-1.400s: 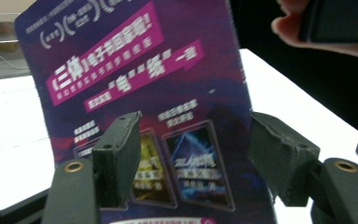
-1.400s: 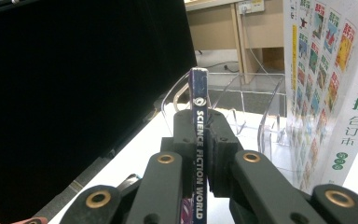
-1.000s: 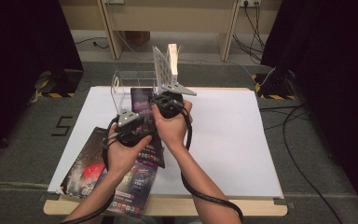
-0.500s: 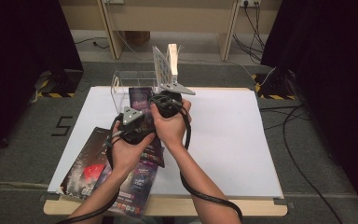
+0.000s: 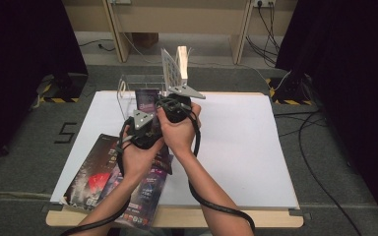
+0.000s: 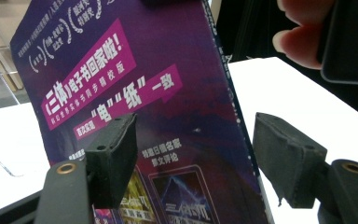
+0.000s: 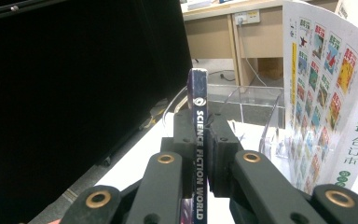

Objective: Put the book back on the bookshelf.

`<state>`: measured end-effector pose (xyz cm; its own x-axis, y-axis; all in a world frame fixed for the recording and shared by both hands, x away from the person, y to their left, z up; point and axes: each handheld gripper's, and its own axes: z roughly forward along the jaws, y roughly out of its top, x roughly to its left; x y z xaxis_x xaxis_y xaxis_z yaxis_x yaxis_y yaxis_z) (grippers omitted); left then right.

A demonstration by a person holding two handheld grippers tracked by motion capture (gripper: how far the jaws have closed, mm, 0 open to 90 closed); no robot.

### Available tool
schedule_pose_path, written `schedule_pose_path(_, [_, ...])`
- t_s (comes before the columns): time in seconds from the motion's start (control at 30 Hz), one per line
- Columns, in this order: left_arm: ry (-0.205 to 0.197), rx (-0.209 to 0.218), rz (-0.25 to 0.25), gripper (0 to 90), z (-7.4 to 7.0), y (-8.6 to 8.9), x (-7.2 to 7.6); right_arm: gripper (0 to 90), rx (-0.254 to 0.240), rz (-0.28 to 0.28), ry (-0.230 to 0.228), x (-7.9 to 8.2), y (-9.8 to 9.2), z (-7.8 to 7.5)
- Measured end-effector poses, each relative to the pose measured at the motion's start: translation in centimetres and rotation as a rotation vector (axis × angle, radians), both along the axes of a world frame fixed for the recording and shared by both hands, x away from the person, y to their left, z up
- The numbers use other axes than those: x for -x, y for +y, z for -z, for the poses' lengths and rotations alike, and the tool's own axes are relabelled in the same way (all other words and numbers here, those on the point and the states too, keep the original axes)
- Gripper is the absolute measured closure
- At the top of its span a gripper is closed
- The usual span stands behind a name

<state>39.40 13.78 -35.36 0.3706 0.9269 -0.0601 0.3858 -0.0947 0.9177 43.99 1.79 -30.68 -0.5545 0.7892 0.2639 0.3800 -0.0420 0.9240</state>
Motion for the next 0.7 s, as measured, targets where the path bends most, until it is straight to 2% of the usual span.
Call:
schedule_pose_path(0.33, [-0.025,-0.046,-0.016,39.0,-0.3,-0.5,-0.2,85.0,-0.006,0.005,-0.006,0.2,0.0,-0.3])
schedule_pose_path(0.6, [-0.062,-0.054,-0.021,46.8,-1.0,0.0,0.6,84.9,-0.029,-0.008,-0.026,1.0,0.1,-1.2])
schedule_pose_path(0.7, [-0.08,-0.077,-0.027,52.3,-1.2,0.5,1.0,84.8,-0.036,-0.018,-0.033,1.4,0.3,-1.7])
